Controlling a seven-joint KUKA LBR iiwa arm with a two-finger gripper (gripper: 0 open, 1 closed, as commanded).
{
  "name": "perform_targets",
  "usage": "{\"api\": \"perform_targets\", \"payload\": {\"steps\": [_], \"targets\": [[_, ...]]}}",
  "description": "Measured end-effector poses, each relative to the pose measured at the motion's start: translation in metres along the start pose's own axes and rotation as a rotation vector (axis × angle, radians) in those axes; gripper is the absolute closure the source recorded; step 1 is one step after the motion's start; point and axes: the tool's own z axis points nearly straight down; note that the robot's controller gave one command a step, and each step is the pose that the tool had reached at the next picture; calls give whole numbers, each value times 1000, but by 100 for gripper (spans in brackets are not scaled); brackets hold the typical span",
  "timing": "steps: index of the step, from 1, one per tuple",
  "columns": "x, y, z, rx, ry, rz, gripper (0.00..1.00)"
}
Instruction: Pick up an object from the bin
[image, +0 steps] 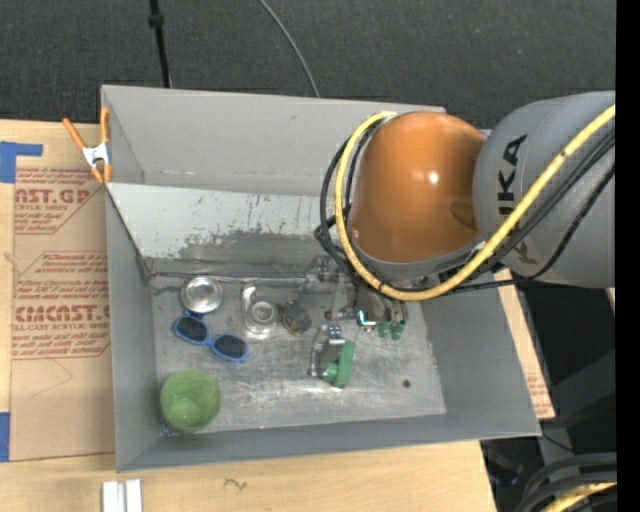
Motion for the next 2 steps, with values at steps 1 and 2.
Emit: {"api": "perform_targets", "payload": {"steps": [1, 2], "targets": [[-67, 0, 112, 0, -4, -225, 0], [-59, 100, 137, -5, -7, -213, 0]]}}
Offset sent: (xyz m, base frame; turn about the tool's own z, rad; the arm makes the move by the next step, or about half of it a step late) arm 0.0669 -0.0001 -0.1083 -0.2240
